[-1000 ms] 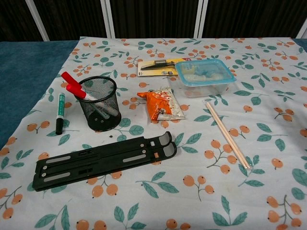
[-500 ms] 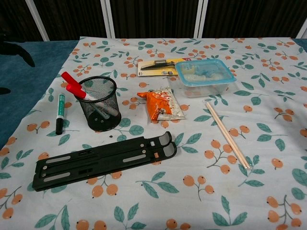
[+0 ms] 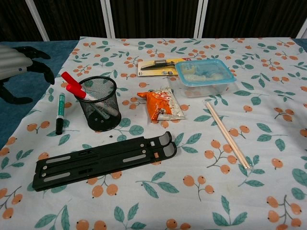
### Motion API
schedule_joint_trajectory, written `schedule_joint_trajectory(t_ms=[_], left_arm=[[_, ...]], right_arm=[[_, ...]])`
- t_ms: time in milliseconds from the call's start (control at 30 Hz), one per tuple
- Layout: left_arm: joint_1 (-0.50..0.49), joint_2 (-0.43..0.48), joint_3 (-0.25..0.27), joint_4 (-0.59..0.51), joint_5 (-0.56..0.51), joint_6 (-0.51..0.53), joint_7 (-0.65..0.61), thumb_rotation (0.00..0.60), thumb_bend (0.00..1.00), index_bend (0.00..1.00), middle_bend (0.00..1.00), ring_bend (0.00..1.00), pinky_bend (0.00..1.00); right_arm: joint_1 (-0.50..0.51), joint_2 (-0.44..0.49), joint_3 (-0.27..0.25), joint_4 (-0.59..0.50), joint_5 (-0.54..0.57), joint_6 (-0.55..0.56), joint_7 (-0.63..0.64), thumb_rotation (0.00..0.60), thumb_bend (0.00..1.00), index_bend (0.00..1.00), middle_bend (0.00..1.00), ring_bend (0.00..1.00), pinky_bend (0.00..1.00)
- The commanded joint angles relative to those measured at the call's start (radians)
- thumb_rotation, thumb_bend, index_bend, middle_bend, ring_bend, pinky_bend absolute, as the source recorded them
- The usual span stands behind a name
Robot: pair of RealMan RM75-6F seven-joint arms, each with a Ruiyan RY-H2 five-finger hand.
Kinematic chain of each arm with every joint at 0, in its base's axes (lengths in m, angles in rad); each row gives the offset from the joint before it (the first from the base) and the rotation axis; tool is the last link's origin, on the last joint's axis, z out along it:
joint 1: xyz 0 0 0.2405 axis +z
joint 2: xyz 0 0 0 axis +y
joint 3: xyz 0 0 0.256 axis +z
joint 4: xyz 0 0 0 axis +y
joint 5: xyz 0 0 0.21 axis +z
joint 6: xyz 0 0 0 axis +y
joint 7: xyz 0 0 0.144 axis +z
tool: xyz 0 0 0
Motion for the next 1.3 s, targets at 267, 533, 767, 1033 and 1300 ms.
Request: schedule_joint_trajectory(t_ms=[267, 533, 767, 1033, 1300], left_arm=[[-0.024, -0.045, 0.008, 0.012, -0.019, -0.040, 0.064, 0.600, 0.27, 0.37, 0.32, 0.02, 0.00], [-0.040, -0.073, 0.006, 0.020, -0.026, -0.047, 0.089, 0.600, 0.28, 0.40, 0.32, 0.04, 0.00], [-0.054, -0.099, 0.016, 0.037, -0.025, -0.064, 0.102, 0.600, 0.28, 0.42, 0.33, 0.04, 0.00], [-0.056, -0.119, 0.023, 0.063, -0.031, -0.066, 0.102, 0.600, 0.28, 0.42, 0.33, 0.04, 0.00], [-0.062, -0.139, 0.030, 0.083, -0.032, -0.070, 0.106, 0.600, 0.29, 0.45, 0.38, 0.04, 0.00]], right_arm=[[0.001, 0.005, 0.001, -0.006, 0.005, -0.006, 0.010, 0.600, 0.13, 0.00, 0.00, 0.00, 0.18], [0.002, 0.008, 0.000, -0.012, 0.008, -0.011, 0.016, 0.600, 0.13, 0.00, 0.00, 0.00, 0.18], [0.003, 0.010, 0.002, -0.015, 0.015, -0.015, 0.021, 0.600, 0.13, 0.00, 0.00, 0.00, 0.18], [0.003, 0.012, 0.002, -0.018, 0.019, -0.020, 0.019, 0.600, 0.15, 0.00, 0.00, 0.00, 0.18], [0.003, 0.012, 0.002, -0.020, 0.022, -0.022, 0.016, 0.600, 0.16, 0.00, 0.00, 0.00, 0.18]])
